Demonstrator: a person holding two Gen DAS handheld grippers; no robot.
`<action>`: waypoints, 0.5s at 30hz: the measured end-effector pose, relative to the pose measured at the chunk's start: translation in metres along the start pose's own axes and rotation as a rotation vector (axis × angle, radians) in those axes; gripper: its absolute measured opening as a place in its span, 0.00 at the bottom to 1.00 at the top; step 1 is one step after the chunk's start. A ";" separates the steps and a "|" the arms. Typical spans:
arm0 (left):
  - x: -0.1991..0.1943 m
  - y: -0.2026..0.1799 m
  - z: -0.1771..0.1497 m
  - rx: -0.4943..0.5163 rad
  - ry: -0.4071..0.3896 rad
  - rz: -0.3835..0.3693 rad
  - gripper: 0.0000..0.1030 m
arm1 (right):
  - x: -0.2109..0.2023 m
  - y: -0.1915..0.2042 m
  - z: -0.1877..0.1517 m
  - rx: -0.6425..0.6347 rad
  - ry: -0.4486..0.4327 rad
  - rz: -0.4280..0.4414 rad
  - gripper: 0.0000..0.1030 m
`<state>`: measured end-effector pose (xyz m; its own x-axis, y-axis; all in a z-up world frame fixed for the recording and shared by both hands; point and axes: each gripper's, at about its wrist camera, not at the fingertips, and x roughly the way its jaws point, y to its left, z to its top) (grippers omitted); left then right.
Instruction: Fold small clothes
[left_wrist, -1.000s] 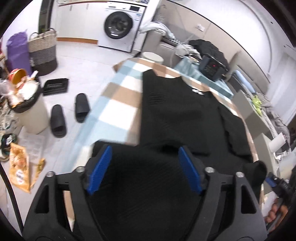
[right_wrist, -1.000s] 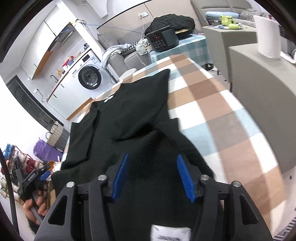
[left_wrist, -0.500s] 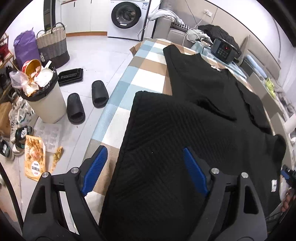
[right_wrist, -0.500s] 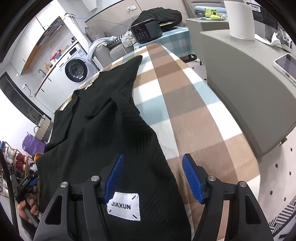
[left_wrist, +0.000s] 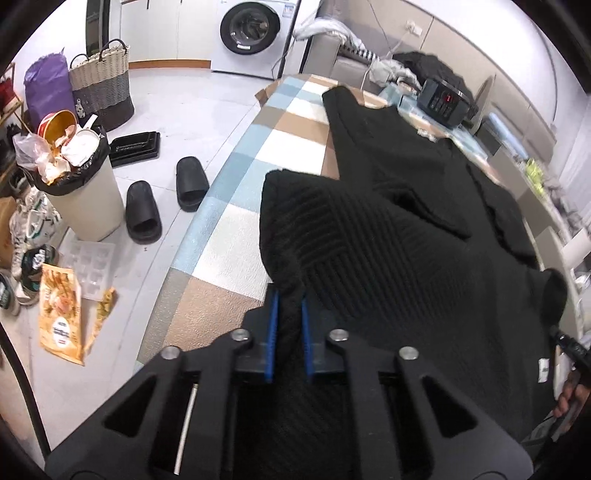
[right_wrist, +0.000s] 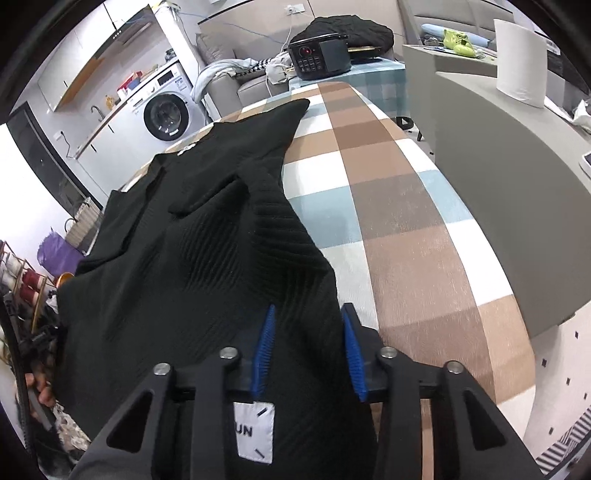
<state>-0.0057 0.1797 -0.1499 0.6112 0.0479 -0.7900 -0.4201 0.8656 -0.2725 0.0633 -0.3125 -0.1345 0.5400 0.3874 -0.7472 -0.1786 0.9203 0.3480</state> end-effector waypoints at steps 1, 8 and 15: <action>-0.002 0.001 0.000 -0.007 -0.009 -0.009 0.06 | 0.000 0.000 0.001 -0.007 0.001 -0.002 0.25; -0.031 -0.002 -0.004 0.016 -0.063 -0.054 0.04 | -0.028 -0.003 -0.001 0.002 -0.055 0.083 0.04; -0.082 -0.008 -0.007 0.044 -0.144 -0.108 0.04 | -0.078 -0.009 -0.003 0.060 -0.194 0.191 0.04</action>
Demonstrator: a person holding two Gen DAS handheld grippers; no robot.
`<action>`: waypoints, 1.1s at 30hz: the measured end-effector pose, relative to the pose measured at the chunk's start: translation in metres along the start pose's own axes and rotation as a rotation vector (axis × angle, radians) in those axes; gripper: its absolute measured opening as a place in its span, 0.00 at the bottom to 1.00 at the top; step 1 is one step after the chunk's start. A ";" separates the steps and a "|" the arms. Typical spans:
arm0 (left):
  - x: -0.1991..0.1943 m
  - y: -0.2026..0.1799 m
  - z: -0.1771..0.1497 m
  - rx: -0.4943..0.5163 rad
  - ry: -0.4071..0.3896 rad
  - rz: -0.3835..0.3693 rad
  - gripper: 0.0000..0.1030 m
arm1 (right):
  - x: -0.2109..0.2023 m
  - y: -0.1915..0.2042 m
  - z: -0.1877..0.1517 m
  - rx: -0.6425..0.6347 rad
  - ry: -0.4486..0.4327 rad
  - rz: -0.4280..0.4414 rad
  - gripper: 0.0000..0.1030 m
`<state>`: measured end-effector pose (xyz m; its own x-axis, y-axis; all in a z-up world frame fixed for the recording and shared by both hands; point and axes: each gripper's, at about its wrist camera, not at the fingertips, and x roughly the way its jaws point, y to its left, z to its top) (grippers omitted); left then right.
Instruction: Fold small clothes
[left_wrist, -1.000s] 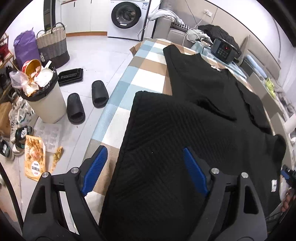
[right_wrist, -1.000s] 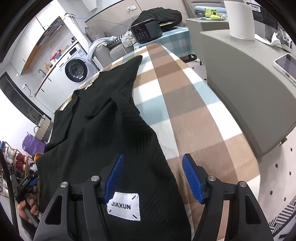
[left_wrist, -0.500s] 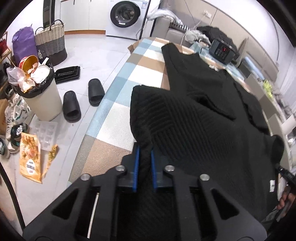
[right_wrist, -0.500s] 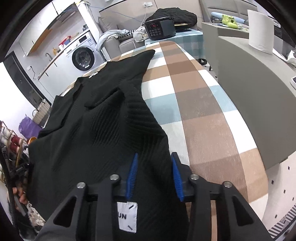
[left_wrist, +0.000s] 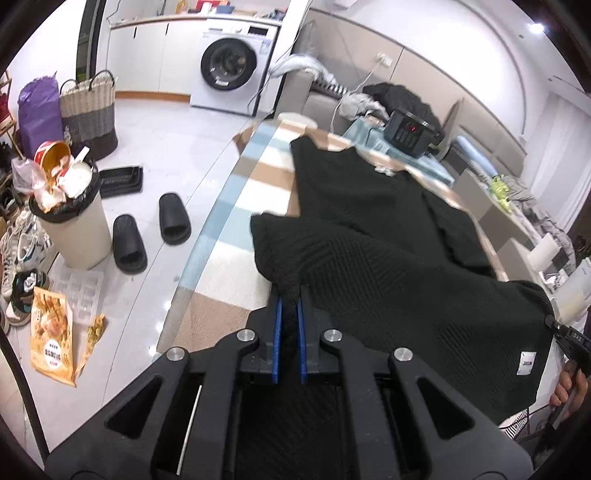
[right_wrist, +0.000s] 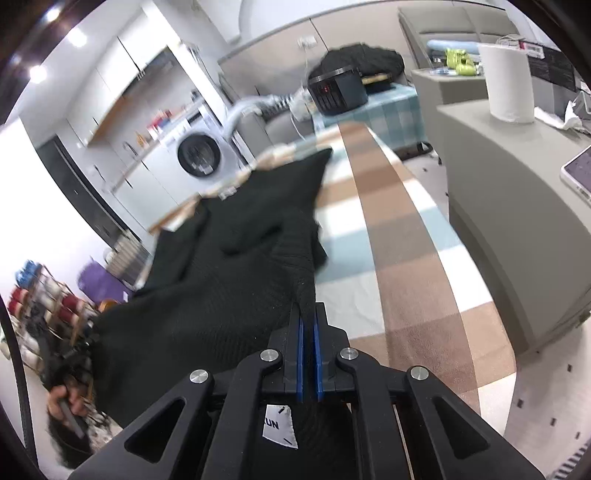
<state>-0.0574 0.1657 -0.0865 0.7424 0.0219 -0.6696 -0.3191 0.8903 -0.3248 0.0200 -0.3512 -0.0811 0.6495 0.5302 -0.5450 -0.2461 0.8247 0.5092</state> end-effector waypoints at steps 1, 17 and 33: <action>-0.007 -0.001 0.002 0.000 -0.013 -0.015 0.04 | -0.006 0.002 0.001 0.001 -0.023 0.020 0.04; 0.027 0.003 0.076 -0.076 -0.075 -0.085 0.04 | 0.033 0.009 0.076 0.098 -0.178 -0.037 0.04; 0.141 0.018 0.085 -0.151 0.085 0.071 0.59 | 0.125 -0.024 0.083 0.161 0.006 -0.221 0.48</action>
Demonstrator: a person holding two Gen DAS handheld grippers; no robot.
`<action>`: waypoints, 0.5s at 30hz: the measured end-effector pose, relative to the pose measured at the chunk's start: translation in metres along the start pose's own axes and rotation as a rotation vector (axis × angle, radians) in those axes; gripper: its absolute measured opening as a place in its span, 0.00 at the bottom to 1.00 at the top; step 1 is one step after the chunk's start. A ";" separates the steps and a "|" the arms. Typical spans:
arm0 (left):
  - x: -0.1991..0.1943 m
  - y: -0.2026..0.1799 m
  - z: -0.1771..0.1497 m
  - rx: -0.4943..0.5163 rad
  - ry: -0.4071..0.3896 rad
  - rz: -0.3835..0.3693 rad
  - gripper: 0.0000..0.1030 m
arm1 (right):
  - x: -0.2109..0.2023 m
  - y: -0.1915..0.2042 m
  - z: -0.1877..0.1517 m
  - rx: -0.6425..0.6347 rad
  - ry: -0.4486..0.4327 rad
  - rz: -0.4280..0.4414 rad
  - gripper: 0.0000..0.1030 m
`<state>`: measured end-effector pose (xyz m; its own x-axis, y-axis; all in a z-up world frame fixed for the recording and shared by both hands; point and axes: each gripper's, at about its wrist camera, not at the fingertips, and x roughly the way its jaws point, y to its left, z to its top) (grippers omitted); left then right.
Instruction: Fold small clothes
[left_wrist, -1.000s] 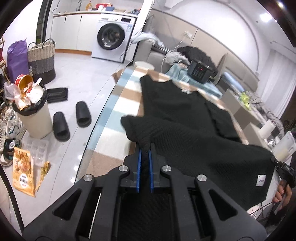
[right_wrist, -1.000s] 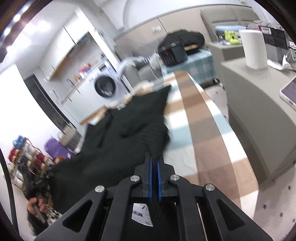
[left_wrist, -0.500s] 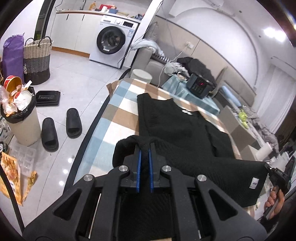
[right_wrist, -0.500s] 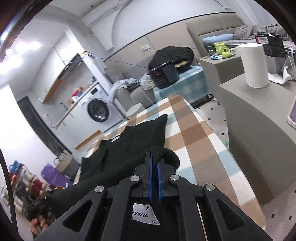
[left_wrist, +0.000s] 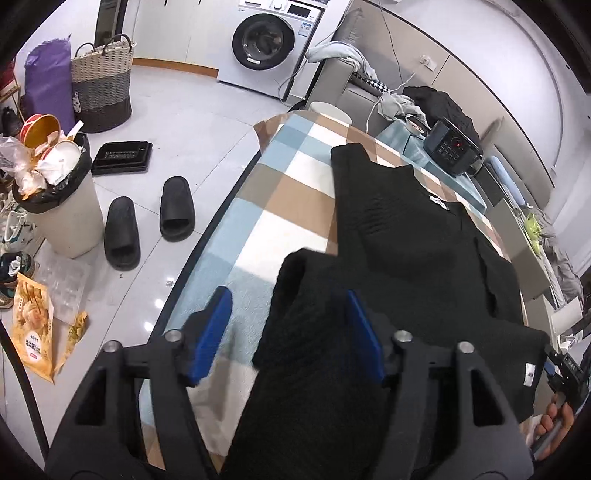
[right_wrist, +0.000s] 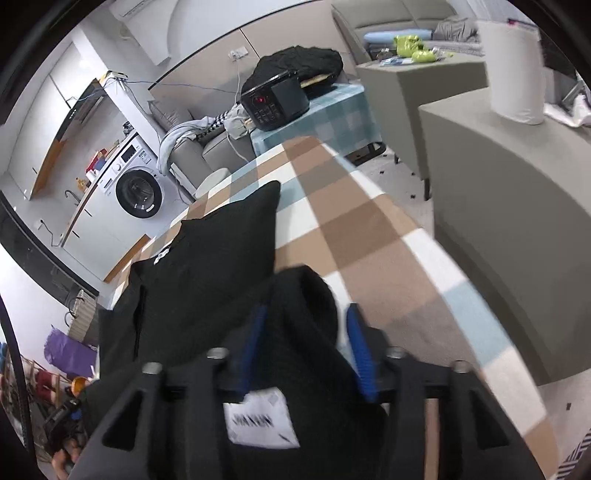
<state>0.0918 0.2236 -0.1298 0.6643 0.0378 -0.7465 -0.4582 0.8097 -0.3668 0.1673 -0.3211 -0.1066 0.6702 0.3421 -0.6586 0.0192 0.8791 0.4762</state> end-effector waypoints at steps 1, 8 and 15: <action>0.004 0.000 -0.001 0.004 0.015 -0.007 0.59 | 0.001 -0.002 -0.003 -0.007 0.016 0.002 0.48; 0.029 -0.024 -0.010 0.064 0.065 -0.030 0.59 | 0.033 0.012 -0.015 -0.091 0.117 0.052 0.48; 0.043 -0.038 -0.014 0.078 0.067 -0.081 0.19 | 0.046 0.036 -0.021 -0.201 0.127 0.006 0.34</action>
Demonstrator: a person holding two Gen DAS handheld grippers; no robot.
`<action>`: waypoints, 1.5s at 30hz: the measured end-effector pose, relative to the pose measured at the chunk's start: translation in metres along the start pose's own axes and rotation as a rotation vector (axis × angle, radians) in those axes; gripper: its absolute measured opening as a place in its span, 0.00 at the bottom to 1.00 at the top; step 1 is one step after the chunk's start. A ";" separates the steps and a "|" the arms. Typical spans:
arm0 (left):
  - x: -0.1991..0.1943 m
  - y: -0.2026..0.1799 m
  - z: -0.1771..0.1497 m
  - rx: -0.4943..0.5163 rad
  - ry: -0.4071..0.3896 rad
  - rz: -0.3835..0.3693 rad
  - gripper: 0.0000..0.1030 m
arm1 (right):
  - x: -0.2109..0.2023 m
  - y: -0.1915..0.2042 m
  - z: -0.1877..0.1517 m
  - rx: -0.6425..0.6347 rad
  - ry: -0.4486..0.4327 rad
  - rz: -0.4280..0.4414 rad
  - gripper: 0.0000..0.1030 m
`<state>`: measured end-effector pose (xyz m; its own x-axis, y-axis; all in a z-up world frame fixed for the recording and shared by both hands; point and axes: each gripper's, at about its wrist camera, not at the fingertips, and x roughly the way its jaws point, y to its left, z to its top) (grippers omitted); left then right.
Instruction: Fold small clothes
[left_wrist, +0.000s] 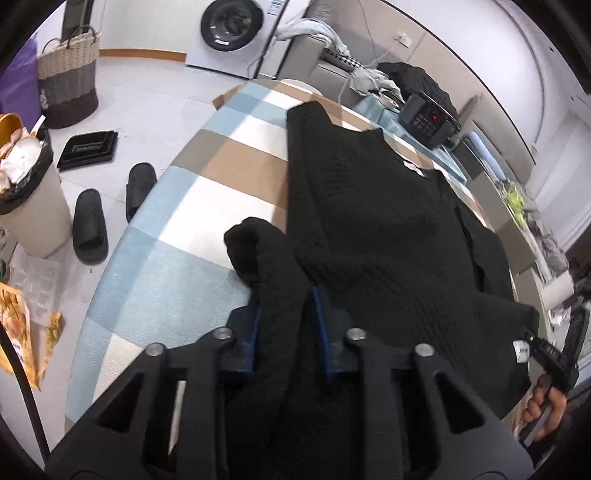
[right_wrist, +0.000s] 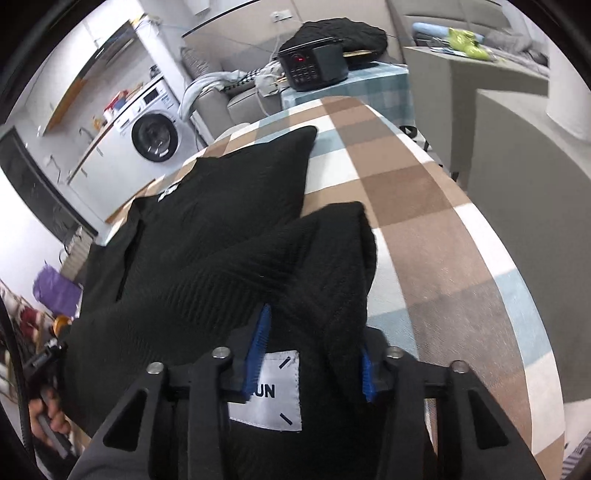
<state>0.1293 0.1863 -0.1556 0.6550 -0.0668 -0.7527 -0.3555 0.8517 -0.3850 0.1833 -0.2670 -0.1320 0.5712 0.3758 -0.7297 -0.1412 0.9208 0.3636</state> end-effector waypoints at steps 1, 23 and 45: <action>0.001 -0.004 -0.001 0.022 -0.002 0.013 0.18 | 0.001 0.001 0.000 -0.010 0.005 -0.004 0.31; -0.064 0.007 -0.072 0.067 0.009 0.016 0.21 | -0.050 -0.020 -0.059 0.046 0.049 0.030 0.26; -0.135 0.048 -0.119 -0.048 -0.016 0.048 0.46 | -0.107 -0.074 -0.092 0.180 -0.009 0.046 0.37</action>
<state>-0.0558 0.1746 -0.1364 0.6465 -0.0178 -0.7627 -0.4185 0.8276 -0.3740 0.0585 -0.3655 -0.1341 0.5749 0.4152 -0.7051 -0.0208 0.8689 0.4946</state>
